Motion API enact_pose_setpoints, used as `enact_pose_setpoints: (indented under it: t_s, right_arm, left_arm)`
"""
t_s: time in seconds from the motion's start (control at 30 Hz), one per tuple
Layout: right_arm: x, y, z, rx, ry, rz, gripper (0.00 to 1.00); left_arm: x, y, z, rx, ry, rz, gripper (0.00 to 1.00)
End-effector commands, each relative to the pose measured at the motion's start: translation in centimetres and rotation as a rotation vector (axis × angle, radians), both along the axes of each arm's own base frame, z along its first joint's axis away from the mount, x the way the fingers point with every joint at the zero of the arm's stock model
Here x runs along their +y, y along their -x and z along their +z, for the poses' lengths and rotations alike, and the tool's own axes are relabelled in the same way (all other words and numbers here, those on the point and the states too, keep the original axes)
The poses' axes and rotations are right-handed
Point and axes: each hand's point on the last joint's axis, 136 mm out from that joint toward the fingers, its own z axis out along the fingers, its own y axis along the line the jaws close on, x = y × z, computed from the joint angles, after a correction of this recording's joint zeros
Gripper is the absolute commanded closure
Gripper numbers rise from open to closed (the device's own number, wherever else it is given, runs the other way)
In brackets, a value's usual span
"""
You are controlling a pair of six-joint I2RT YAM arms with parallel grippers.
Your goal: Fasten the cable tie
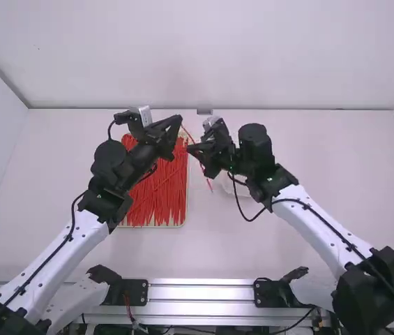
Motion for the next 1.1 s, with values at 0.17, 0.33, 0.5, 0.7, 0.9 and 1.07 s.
enact_pose_setpoints:
  t_s: [0.17,0.33,0.5,0.7,0.9,1.07]
  right_arm:
    - [-0.3,0.9,-0.1,-0.013,-0.005,0.083,1.00]
    - [-1.7,0.9,0.1,-0.018,-0.026,0.135,1.00]
    - [-4.0,0.4,0.5,-0.011,-0.058,0.157,1.00]
    - [-6.6,1.1,1.3,-0.033,-0.114,0.249,1.00]
    - [-8.2,2.4,2.4,-0.077,-0.172,0.353,1.00]
    - [-8.7,3.3,3.0,-0.115,-0.201,0.415,1.00]
  left_arm:
    - [0.2,0.1,-0.6,-0.011,-0.058,0.003,0.07]
    - [0.7,0.0,-1.8,0.024,-0.101,-0.003,0.01]
    - [-0.7,1.6,-1.0,-0.061,-0.151,-0.173,0.01]
    - [0.9,2.7,-0.1,-0.100,-0.161,-0.305,0.01]
    - [0.6,5.1,0.7,-0.184,-0.205,-0.522,0.01]
    - [-0.7,7.2,1.1,-0.278,-0.232,-0.717,0.01]
